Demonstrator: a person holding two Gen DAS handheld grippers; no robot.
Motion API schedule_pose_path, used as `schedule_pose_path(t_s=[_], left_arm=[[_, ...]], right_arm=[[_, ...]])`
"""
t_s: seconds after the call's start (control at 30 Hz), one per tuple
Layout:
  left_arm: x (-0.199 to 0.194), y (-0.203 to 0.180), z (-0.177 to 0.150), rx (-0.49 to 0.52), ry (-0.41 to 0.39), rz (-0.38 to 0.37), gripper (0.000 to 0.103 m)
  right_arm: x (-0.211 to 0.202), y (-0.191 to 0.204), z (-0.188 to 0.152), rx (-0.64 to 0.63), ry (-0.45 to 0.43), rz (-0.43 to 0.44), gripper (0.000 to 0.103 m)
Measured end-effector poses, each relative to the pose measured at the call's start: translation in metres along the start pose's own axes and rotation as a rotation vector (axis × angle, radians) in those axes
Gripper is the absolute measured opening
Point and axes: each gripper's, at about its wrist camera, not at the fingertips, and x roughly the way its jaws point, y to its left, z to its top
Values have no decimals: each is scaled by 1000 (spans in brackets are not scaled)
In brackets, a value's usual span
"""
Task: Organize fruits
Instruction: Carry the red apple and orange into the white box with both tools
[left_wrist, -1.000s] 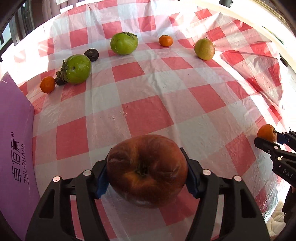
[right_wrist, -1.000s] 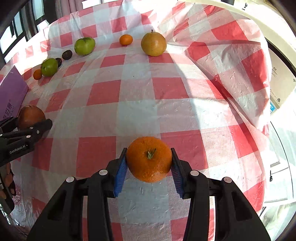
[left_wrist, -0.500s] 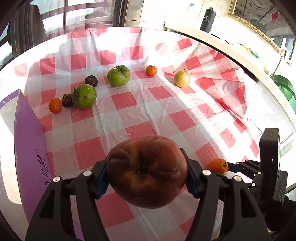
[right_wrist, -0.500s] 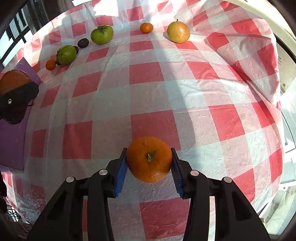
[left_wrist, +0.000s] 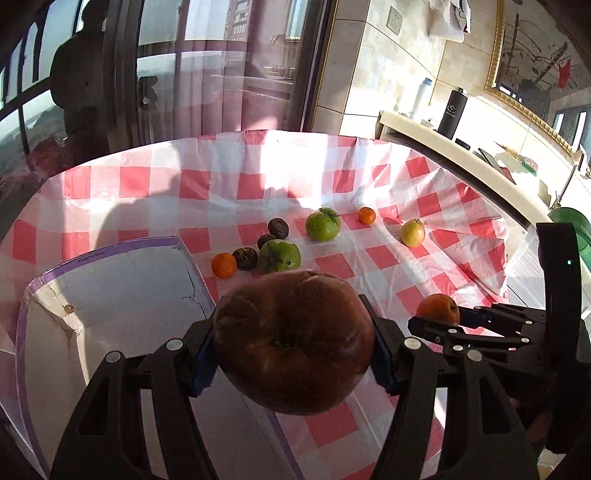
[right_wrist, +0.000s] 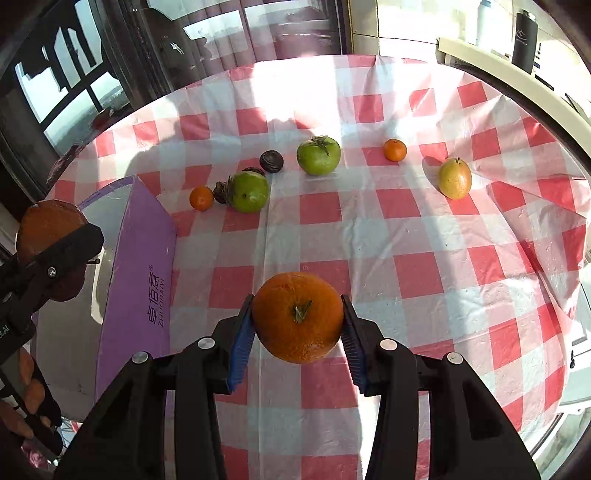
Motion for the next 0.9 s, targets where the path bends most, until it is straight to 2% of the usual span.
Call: schedule_pose_path(t_s=[0.1, 0.2, 0.33, 0.4, 0.47, 0.57, 0.67, 0.77, 0.9], left_arm=[[-16, 32, -4, -19, -1, 61, 66], [-22, 68, -20, -59, 41, 139, 66], [-25, 113, -50, -144, 131, 231, 66], [-21, 127, -63, -170, 194, 267, 66], [-13, 138, -76, -188, 262, 295, 66], [1, 149, -93, -195, 369, 344, 66], [8, 163, -104, -269, 433, 313, 66], [17, 160, -106, -218, 491, 319, 66], [23, 159, -117, -130, 582, 312, 67]], right_arm=[[-7, 44, 17, -27, -38, 103, 44], [-1, 92, 25, -94, -33, 182, 44], [21, 154, 18, -272, 21, 214, 44], [36, 178, 6, -401, 109, 218, 44], [57, 198, -8, -522, 207, 202, 44], [90, 212, -31, -661, 334, 133, 44], [118, 218, -47, -756, 431, 62, 44], [134, 222, -65, -843, 512, -24, 44], [130, 218, -85, -846, 576, -48, 44]])
